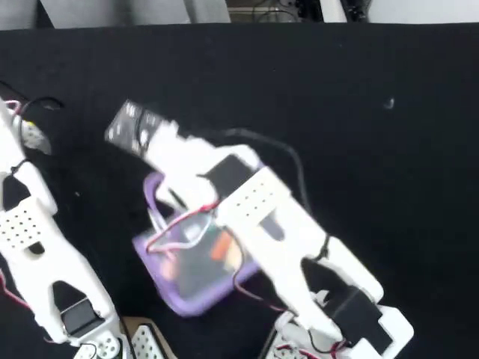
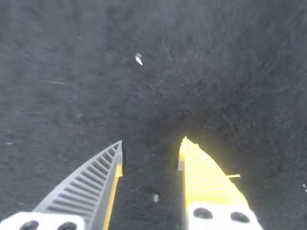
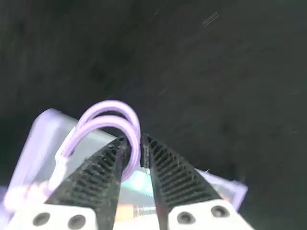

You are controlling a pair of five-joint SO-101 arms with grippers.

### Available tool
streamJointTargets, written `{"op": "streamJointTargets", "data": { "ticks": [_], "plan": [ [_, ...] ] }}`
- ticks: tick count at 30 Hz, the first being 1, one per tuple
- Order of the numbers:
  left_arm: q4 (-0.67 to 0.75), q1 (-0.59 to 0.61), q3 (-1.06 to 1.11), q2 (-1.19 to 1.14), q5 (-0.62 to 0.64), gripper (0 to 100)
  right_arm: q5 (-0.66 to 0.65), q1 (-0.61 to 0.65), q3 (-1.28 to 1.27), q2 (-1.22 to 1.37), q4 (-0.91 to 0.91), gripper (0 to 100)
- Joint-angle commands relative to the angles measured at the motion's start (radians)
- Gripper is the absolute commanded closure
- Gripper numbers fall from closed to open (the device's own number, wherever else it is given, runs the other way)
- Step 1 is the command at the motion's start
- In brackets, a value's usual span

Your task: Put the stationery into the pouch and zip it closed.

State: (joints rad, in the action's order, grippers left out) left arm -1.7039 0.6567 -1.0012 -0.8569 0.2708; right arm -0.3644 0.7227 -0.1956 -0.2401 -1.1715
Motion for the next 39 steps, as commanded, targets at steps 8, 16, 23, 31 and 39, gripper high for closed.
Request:
{"op": "streamJointTargets", "data": {
  "ticks": [8, 16, 23, 31, 39],
  "plan": [
    [0.003, -0.045, -0.015, -0.054, 0.054, 81, -0.006, -0.052, 0.490, -0.002, -0.055, 98.7],
    [-0.057, -0.084, -0.047, -0.054, 0.068, 81, -0.003, -0.054, 0.518, -0.004, -0.054, 98.7],
    [-0.057, -0.157, -0.067, -0.051, 0.068, 80, -0.006, -0.109, 0.526, -0.002, 0.077, 98.7],
    [-0.057, -0.245, -0.110, 0.092, 0.068, 80, -0.006, -0.207, 0.527, -0.002, 0.219, 98.7],
    [-0.057, -0.323, -0.101, 0.292, 0.069, 80, -0.002, -0.284, 0.524, -0.001, 0.276, 98.7]
  ]
}}
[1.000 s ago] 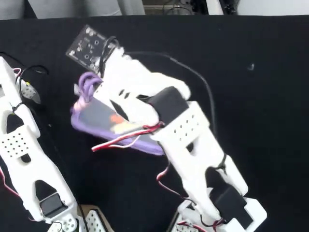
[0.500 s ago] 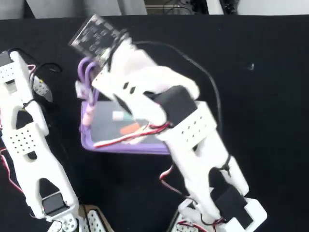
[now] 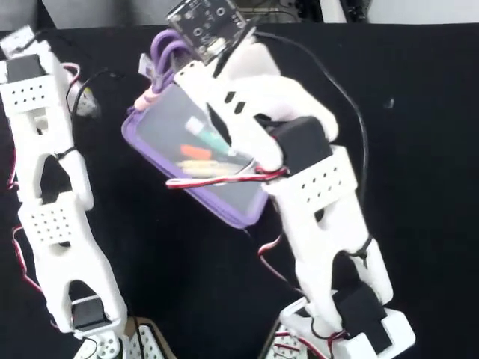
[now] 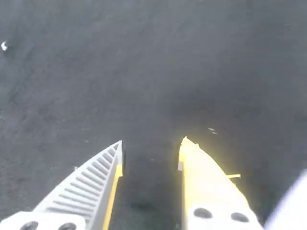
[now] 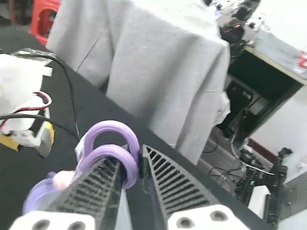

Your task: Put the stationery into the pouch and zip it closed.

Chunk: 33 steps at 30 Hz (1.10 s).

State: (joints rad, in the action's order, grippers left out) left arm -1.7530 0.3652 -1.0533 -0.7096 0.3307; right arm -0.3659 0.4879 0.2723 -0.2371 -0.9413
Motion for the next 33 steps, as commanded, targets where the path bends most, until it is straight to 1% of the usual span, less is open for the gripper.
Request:
{"op": "streamJointTargets", "data": {
  "ticks": [1, 6, 13, 16, 21, 24, 27, 31, 33],
  "plan": [
    [-0.008, -0.033, -0.045, 0.164, 0.009, 80, 0.002, -0.061, 0.056, 0.001, 0.052, 98.7],
    [-0.008, -0.059, 0.051, 0.293, 0.003, 80, 0.002, -0.081, 0.091, 0.056, 0.064, 98.7],
    [-0.008, -0.142, 0.302, 0.540, -0.003, 80, 0.003, -0.083, 0.147, 0.125, 0.057, 98.7],
    [-0.005, -0.166, 0.394, 0.658, -0.034, 80, 0.003, -0.083, 0.148, 0.128, 0.055, 98.7],
    [0.021, -0.208, 0.561, 0.819, -0.035, 80, 0.003, -0.086, 0.148, 0.127, 0.055, 98.7],
    [0.121, -0.231, 0.725, 0.904, -0.035, 80, 0.003, -0.103, 0.150, 0.125, 0.055, 98.7],
    [0.264, -0.266, 0.924, 1.000, -0.054, 80, 0.003, -0.117, 0.162, 0.125, 0.052, 98.7],
    [0.539, -0.277, 1.234, 1.143, -0.057, 80, 0.003, -0.123, 0.200, 0.125, 0.011, 98.7],
    [0.649, -0.283, 1.371, 1.212, -0.057, 80, 0.003, -0.123, 0.216, 0.125, -0.009, 98.7]
  ]
}}
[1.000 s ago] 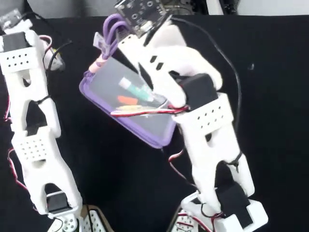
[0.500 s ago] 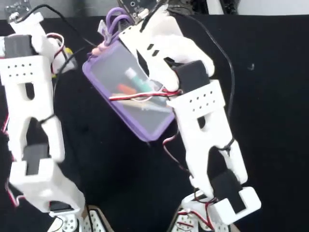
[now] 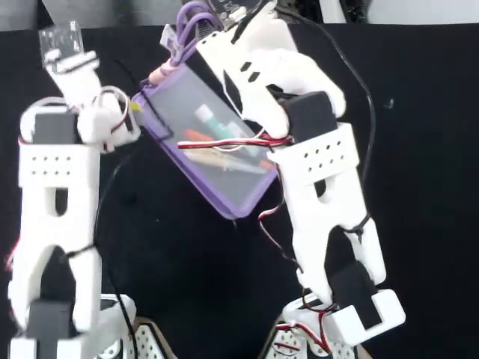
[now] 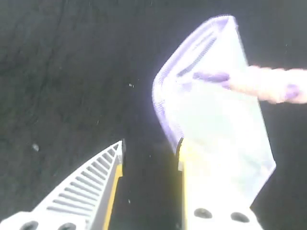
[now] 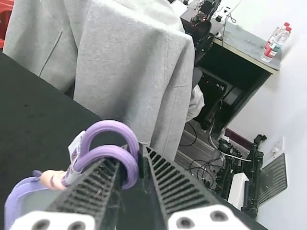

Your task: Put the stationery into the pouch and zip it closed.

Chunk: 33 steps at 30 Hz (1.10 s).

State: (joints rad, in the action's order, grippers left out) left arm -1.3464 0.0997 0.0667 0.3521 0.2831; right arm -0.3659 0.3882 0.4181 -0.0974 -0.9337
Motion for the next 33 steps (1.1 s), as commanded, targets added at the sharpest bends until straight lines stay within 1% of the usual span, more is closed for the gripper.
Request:
{"op": "streamJointTargets", "data": {
  "ticks": [1, 6, 8, 13, 16, 18, 21, 28, 33],
  "plan": [
    [0.282, -0.019, 0.311, 0.186, -0.009, 80, 0.003, -0.023, 0.074, -0.015, -0.020, 98.7],
    [0.459, -0.044, 0.536, 0.348, -0.002, 72, 0.003, -0.023, 0.073, -0.012, -0.018, 98.7],
    [0.540, -0.053, 0.622, 0.407, 0.000, 70, 0.003, -0.023, 0.073, -0.012, -0.020, 98.7],
    [0.741, -0.104, 0.808, 0.516, 0.000, 69, 0.003, -0.023, 0.073, -0.013, -0.021, 98.7],
    [0.859, -0.110, 0.878, 0.525, 0.000, 70, 0.003, -0.020, 0.070, -0.013, -0.021, 98.7],
    [0.899, -0.105, 0.897, 0.511, 0.000, 70, 0.003, -0.018, 0.070, -0.013, -0.021, 98.7],
    [0.918, -0.102, 0.895, 0.457, 0.000, 70, 0.003, -0.018, 0.070, -0.013, -0.023, 98.7],
    [1.013, -0.102, 0.812, 0.262, 0.000, 70, 0.003, -0.018, 0.068, -0.013, -0.023, 98.7],
    [1.042, -0.113, 0.745, 0.195, 0.000, 70, 0.003, -0.018, 0.067, -0.013, -0.023, 98.7]
  ]
}}
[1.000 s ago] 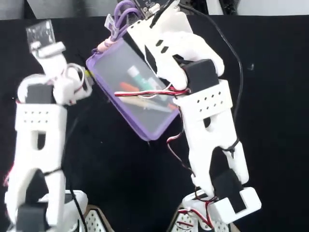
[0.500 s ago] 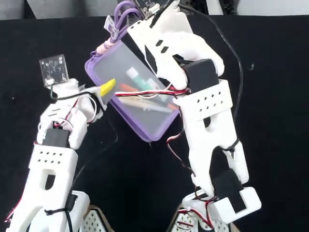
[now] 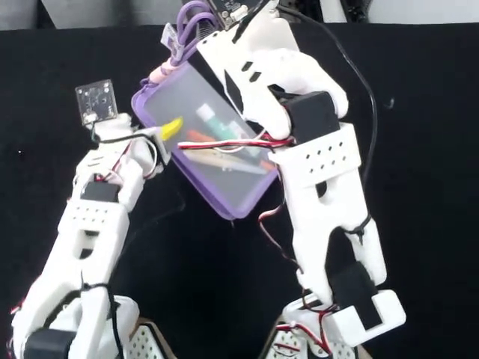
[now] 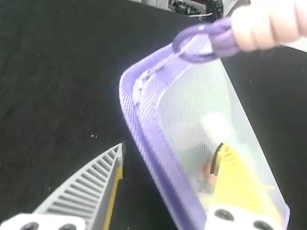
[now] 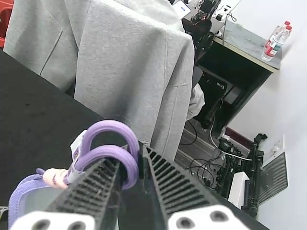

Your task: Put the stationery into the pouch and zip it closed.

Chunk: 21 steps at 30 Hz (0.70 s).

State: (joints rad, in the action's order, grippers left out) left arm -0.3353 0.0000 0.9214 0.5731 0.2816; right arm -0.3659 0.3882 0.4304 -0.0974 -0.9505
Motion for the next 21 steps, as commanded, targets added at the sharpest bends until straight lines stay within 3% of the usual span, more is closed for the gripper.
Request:
{"op": "streamJointTargets", "data": {
  "ticks": [1, 5, 12, 21],
  "plan": [
    [0.032, -0.021, -0.124, -0.034, -0.002, 70, 0.003, -0.018, 0.054, -0.013, -0.006, 98.7],
    [0.034, -0.056, -0.150, -0.046, -0.006, 75, 0.003, -0.020, 0.056, -0.013, -0.005, 98.7],
    [0.032, -0.076, -0.182, -0.086, -0.005, 97, 0.003, -0.023, 0.059, -0.007, 0.000, 98.7],
    [-0.026, -0.061, -0.183, -0.075, -0.055, 97, 0.003, -0.026, 0.061, -0.005, 0.002, 98.7]
  ]
}}
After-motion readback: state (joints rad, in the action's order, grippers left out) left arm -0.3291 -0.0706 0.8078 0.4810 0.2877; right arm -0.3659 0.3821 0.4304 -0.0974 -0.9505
